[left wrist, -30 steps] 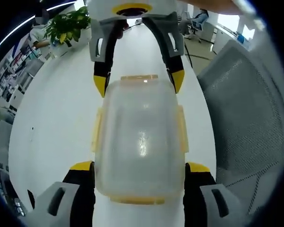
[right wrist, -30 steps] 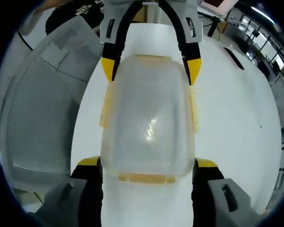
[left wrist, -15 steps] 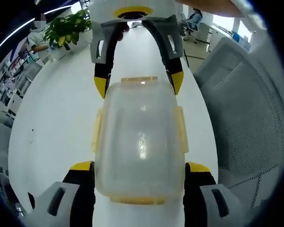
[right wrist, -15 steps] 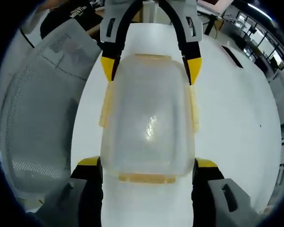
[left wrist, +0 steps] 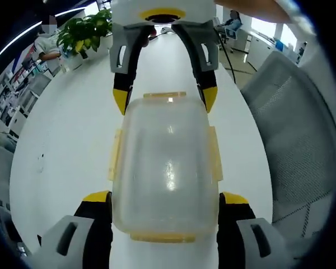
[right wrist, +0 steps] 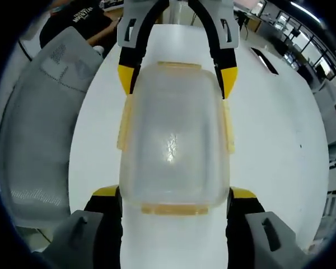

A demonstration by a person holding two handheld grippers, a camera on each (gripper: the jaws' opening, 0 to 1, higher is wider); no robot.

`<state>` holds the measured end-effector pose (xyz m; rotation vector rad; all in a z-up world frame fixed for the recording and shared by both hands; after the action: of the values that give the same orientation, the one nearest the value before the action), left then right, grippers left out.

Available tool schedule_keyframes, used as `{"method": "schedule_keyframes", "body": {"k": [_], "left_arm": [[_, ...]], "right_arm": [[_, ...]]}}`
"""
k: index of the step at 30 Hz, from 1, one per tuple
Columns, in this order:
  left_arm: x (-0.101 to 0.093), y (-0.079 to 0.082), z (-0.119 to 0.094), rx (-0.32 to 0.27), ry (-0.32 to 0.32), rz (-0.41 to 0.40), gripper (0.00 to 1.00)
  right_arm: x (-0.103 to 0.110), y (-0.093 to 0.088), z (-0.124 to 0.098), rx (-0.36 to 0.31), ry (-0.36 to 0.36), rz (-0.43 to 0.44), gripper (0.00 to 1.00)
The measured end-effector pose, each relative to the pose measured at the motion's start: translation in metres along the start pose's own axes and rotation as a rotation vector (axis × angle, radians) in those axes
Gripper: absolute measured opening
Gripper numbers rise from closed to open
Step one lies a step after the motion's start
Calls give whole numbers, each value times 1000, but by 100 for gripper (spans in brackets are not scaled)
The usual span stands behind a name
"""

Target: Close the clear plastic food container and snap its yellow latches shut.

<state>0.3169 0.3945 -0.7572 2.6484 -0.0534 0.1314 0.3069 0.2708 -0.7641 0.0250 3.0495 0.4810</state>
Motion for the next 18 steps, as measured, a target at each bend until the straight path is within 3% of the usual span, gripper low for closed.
{"method": "schedule_keyframes", "body": {"k": [9,18], "left_arm": [[30,-1,4,6,-2,5,73],[48,2,7,5,-3,12,74]], "right_arm": [[-30,-1,1,-5,-10,8,73],[-48,-5,2,-10,-22,8,73]]}}
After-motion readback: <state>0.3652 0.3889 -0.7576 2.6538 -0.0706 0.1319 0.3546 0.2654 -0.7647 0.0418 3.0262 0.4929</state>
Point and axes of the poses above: the point that each gripper's makers call its tool centre point, and the gripper's own axes: z roughly forward along the fingers, x roughly to its left, y roughly out of its top, the point moved 4 cm from there along -z, roughly backward along the fingers
